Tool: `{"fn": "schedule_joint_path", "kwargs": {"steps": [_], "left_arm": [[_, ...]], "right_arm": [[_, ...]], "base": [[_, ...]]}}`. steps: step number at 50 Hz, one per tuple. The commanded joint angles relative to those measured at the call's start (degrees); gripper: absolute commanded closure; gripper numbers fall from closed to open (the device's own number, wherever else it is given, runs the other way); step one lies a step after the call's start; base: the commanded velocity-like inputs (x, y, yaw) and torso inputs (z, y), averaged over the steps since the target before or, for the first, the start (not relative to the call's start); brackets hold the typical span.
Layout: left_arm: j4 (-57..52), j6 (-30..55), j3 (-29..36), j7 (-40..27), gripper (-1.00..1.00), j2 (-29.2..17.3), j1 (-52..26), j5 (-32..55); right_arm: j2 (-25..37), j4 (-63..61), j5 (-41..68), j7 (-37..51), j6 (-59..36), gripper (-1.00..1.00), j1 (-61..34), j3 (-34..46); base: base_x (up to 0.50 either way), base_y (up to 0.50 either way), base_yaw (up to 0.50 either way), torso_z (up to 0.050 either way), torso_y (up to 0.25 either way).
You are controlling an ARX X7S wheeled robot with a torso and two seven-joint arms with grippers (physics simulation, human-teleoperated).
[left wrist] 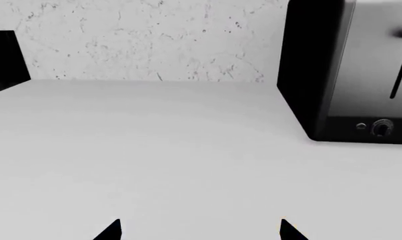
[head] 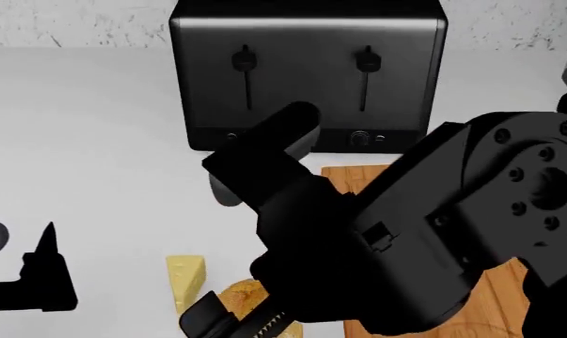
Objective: Place the bread and cheese on the cutting board.
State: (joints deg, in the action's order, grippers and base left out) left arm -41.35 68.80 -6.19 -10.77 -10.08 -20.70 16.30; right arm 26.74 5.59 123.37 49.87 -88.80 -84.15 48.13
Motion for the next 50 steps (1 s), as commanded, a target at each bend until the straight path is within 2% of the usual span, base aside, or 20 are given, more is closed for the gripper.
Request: {"fn": "schedule_joint_path", "kwargs": {"steps": [1,19,29,30,50], "left_arm": [[-2.7,0.9,-1.9,1.7,-1.00,1.0,0.4,0.1],[-2.9,1.0,-1.9,1.0,-1.00,0.7,0.5,0.8],[-3.0,1.0,-1.9,0.7,-1.00,0.5,0.5,1.1],[-2.7,0.6,-1.8,0.7,-1.00,0.5,0.7,1.1],[-2.4,0.2,-1.2,0.1,-1.00,0.3,0.5,1.7]], "right_arm": [[-1.8,1.3,-3.9,-5.0,1.9,-1.00,1.3,3.1],[-1.6,0.4,-3.2,-7.0,3.5,-1.00,2.1,6.3],[-1.3,-1.0,-7.2,-9.2,3.6,-1.00,2.2,6.2],[-1.6,-1.7,-9.1,-10.2,3.7,1.00,1.9,5.3],[0.7,-4.6,-3.7,-7.7,5.8,1.00,-6.0,5.8]], "base": [[0.00,0.00,0.00,0.000,0.000],[0.00,0.00,0.00,0.000,0.000],[0.00,0.00,0.00,0.000,0.000],[0.00,0.00,0.00,0.000,0.000],[0.00,0.00,0.00,0.000,0.000]]}}
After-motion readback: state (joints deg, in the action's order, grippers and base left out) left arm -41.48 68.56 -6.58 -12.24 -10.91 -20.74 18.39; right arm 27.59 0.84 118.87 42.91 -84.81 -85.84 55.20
